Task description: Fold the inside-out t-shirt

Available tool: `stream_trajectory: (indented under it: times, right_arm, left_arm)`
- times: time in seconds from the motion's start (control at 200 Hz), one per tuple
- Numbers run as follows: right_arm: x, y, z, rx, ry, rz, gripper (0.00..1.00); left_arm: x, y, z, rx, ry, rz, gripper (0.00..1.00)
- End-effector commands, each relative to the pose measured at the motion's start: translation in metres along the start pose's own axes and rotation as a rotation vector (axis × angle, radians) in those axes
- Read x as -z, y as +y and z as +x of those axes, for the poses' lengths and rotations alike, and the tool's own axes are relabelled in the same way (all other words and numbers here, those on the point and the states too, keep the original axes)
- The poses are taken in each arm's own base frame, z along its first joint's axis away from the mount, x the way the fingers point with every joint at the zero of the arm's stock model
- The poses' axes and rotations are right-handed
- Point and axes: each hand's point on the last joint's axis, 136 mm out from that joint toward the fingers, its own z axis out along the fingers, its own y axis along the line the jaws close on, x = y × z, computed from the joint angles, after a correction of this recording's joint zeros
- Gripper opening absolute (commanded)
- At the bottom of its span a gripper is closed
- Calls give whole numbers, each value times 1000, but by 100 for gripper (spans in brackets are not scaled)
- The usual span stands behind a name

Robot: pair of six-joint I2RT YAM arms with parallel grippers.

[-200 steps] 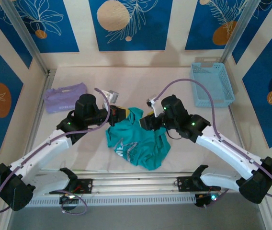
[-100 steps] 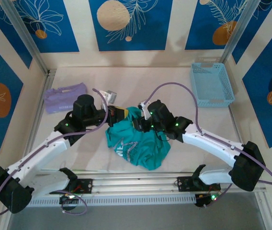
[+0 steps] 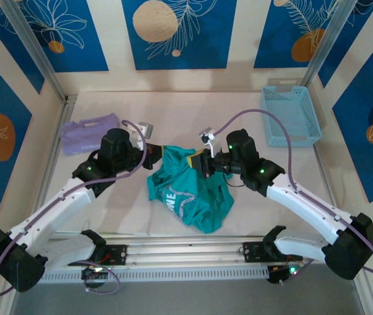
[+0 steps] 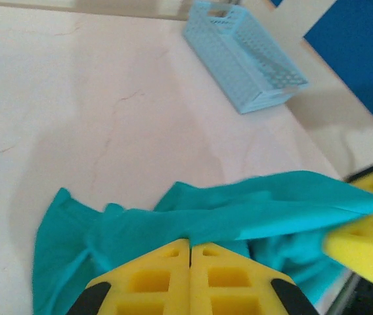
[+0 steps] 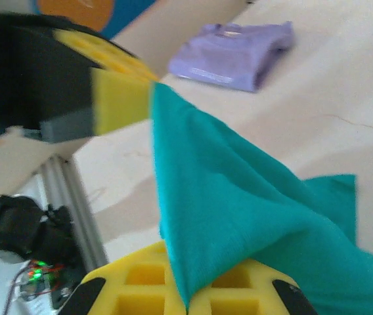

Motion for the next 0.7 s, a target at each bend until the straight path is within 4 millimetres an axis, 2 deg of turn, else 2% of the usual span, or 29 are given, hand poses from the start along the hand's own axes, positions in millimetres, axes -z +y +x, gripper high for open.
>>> stream_trajectory:
  times: [0.0,0.105,0.22,0.335,0.525,0.695]
  right_arm:
    - [5,31,-4,33,-17,-191,0]
    - [4,26,-3,19,-14,-181,0]
    - [2,21,-1,7,-4,-160,0]
    - [1,17,0,0,3,-144,0]
    - [-1,11,2,-5,13,-118,0]
    - [-2,9,1,-7,15,-110,0]
  left_arm:
    - [0,23,-2,-24,10,-125,0]
    - [-2,21,4,-32,34,-107,7]
    - [1,9,10,-48,45,-43,26]
    - [9,0,16,-63,47,-22,37]
    - [19,-16,22,-101,65,-18,42]
    - [22,-36,25,-129,83,39,38]
